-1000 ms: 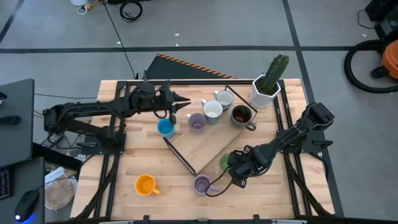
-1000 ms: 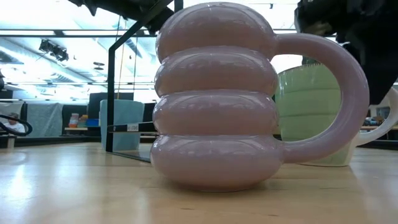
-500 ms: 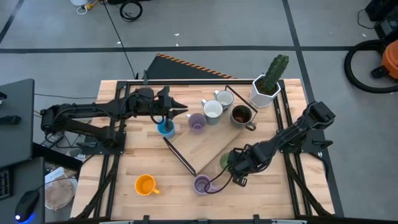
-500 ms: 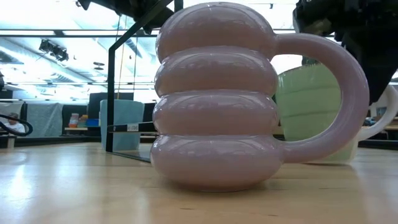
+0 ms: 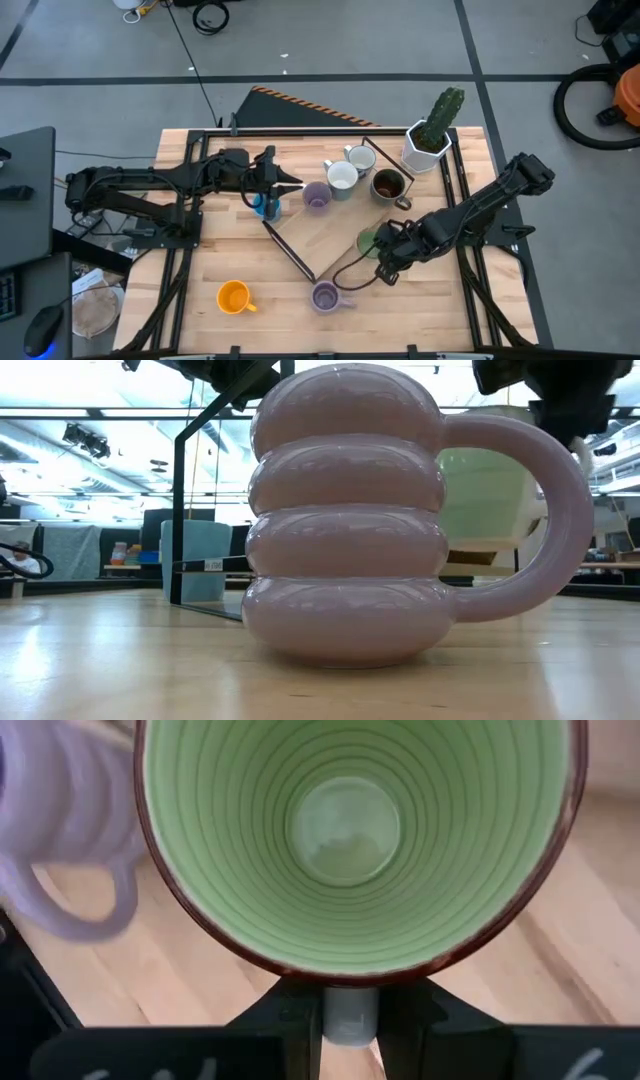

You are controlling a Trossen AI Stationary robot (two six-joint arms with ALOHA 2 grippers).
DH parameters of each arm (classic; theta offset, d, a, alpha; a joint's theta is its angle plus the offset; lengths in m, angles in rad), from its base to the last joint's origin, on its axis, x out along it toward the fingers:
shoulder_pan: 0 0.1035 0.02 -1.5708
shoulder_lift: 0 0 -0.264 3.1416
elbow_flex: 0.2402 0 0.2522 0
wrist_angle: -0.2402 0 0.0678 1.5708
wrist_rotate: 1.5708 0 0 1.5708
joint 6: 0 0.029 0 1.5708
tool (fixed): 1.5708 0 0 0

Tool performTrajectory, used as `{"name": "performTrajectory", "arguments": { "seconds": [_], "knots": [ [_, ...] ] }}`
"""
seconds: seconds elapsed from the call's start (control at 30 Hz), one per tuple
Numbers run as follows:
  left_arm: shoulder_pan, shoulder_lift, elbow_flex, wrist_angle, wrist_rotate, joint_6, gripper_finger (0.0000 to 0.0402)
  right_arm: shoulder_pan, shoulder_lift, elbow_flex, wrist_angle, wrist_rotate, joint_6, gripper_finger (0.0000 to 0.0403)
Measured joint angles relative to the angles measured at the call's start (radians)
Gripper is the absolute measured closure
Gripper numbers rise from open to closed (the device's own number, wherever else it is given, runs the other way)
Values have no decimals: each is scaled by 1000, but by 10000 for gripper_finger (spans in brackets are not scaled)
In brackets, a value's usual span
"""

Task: Place coffee mugs
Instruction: Put the green mug on the shelf

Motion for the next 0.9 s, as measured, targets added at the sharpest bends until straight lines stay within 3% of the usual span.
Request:
{"name": "performTrajectory", "arguments": {
  "seconds": [0.33, 0.9],
  "knots": [
    [2, 2, 0, -37, -2, -25, 338, -93, -1, 0, -56, 206, 13, 333],
    [-5, 3, 0, -108, -1, -71, 338, -217, 1, -39, -15, 192, -118, 333]
  ]
}}
